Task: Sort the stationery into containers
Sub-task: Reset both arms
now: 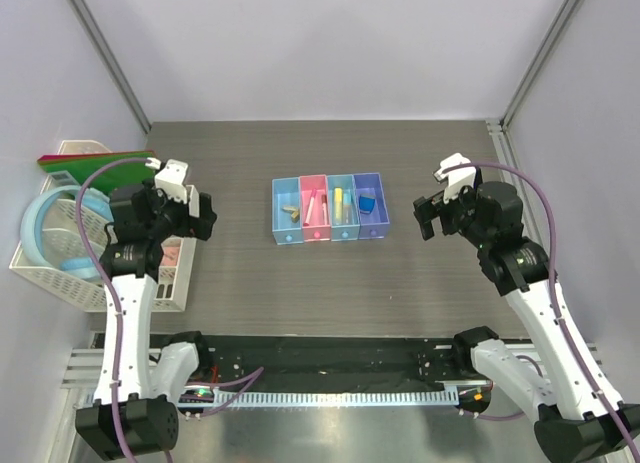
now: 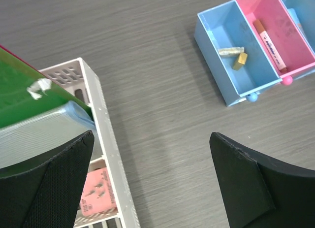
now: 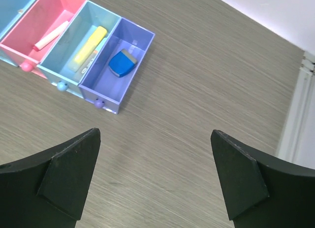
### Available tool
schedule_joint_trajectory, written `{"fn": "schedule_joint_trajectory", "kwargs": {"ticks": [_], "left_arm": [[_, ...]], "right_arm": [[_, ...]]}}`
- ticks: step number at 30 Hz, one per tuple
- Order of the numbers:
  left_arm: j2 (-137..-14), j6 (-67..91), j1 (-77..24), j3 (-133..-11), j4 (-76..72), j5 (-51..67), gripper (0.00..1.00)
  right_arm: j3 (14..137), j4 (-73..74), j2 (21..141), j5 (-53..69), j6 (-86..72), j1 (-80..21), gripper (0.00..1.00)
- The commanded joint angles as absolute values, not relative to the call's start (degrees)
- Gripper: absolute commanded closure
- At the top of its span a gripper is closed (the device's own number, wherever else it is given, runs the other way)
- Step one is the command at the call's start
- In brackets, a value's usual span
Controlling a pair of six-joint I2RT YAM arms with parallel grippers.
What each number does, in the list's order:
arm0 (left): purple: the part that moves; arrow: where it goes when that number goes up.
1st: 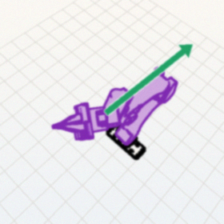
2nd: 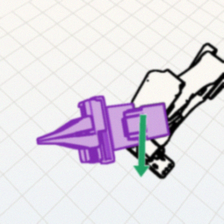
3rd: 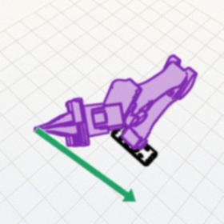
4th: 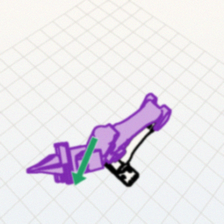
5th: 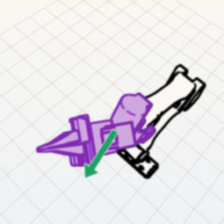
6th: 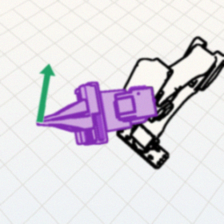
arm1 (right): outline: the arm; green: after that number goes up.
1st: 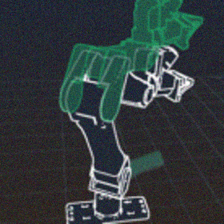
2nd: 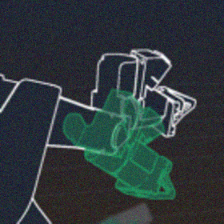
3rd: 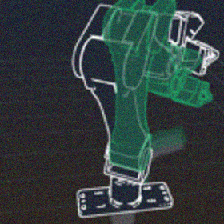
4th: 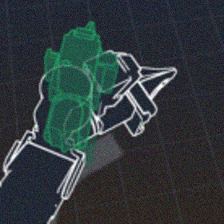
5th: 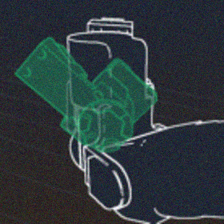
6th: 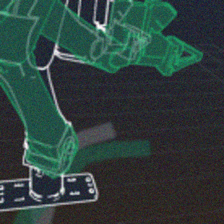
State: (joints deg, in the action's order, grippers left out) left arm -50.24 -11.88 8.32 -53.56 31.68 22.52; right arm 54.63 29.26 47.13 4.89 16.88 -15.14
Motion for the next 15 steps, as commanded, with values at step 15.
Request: {"fn": "schedule_joint_trajectory", "kwargs": {"ticks": [15], "left_arm": [[-47.8, -8.4, 9.7, -50.8, 28.7, 29.5, 0.00]], "right_arm": [[50.5, 24.4, 45.3, 9.1, 14.2, -14.1, 0.00]]}}
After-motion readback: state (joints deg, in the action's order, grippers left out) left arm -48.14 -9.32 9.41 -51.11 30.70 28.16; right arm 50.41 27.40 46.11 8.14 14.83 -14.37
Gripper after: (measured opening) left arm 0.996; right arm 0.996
